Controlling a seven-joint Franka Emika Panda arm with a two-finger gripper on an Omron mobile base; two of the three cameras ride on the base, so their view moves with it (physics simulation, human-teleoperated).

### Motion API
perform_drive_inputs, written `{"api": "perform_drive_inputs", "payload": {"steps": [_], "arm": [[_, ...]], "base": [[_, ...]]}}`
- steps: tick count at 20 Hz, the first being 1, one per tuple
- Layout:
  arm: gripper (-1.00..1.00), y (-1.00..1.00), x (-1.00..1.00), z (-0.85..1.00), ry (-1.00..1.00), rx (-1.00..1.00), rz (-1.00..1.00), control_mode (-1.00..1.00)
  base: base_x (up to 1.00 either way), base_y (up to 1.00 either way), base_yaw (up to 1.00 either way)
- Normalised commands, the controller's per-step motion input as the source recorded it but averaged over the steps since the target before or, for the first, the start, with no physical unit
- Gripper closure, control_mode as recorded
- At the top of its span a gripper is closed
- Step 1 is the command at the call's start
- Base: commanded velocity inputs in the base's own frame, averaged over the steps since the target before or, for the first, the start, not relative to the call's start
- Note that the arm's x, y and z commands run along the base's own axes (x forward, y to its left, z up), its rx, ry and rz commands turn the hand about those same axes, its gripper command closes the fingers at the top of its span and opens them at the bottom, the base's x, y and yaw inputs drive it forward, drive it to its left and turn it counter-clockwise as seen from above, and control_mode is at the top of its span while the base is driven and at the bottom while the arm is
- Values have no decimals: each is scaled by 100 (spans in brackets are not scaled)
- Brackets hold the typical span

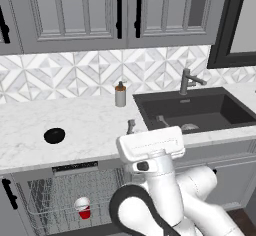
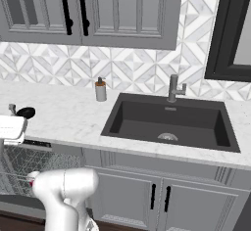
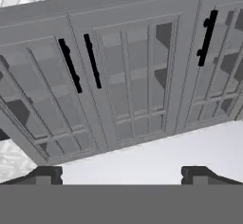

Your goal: Pick up the cup and bowl from the counter, place them in the dishwasher, and close the dishwasher door.

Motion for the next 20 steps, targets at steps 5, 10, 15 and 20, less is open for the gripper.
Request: {"api": "perform_drive_inputs", "payload": {"steps": [5, 10, 15, 20], "arm": [[-100, -88, -94, 100, -20, -28, 33, -100], [-100, -82, -96, 74, 15, -75, 15, -100], [-100, -94, -53, 7, 66, -76, 1, -100], [-100, -100, -55, 28, 60, -73, 0, -100]], "base": [[0, 0, 0], [0, 0, 0], [0, 0, 0], [0, 0, 0]]}}
